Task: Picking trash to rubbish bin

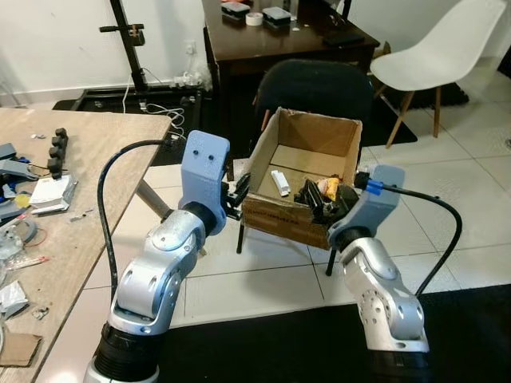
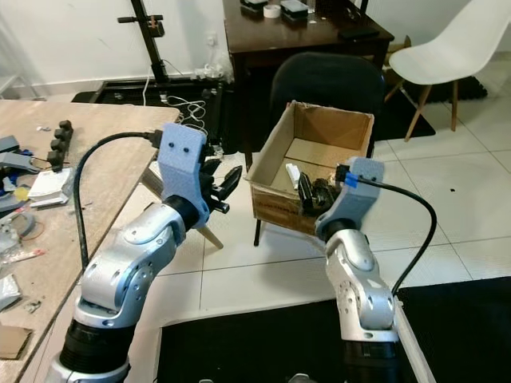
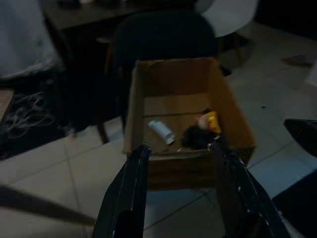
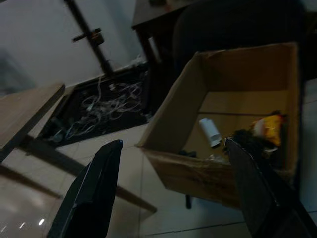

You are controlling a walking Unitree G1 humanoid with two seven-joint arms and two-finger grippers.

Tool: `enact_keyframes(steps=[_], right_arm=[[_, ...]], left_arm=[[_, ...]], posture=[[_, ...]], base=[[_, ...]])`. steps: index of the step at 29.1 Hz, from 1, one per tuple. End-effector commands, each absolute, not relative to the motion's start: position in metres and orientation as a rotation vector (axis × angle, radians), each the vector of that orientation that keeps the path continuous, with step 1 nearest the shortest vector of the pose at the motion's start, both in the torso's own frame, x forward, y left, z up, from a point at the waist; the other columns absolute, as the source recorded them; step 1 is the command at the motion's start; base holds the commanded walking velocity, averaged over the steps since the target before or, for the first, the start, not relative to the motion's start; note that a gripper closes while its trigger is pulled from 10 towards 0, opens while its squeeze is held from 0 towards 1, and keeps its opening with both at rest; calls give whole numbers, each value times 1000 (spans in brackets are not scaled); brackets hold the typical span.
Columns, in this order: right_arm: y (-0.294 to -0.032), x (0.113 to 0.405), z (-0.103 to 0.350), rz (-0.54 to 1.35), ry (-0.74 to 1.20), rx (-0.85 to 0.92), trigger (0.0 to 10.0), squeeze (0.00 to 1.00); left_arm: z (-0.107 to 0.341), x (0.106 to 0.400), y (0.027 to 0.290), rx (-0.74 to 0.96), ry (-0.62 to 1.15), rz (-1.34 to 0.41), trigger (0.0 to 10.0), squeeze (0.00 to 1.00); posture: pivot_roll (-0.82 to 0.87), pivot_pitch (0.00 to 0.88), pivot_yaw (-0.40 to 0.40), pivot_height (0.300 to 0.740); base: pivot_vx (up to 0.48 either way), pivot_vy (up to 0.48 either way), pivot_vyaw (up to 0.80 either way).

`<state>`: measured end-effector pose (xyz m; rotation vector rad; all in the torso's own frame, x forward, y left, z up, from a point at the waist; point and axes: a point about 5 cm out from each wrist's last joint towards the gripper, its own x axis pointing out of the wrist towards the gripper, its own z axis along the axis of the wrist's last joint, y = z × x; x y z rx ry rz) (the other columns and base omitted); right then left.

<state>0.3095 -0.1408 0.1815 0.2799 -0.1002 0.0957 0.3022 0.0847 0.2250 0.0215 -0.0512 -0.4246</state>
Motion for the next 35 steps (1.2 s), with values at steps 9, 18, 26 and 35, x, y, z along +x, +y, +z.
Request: enact_keyframes(steps=[9, 18, 26, 35], right_arm=[[-146, 303, 182, 73, -96, 272, 10000, 0], [-148, 298, 183, 70, -87, 267, 10000, 0], [-147, 297, 183, 75, -81, 266, 10000, 0], [-142, 300, 186, 117, -87, 180, 10000, 0]], left_arm=[[215, 306, 84, 31, 6, -425, 10000, 0], [212, 304, 82, 24, 27, -437, 10000, 0], [213, 305, 84, 42, 1, -412, 10000, 0], [212, 305, 88, 3, -19, -356, 10000, 0]], posture=[[70, 146, 83, 740], [59, 161, 81, 740], [59, 166, 75, 740], [59, 170, 54, 740]], base=[[0, 0, 0], [0, 315, 0], [0, 0, 0], [0, 0, 0]])
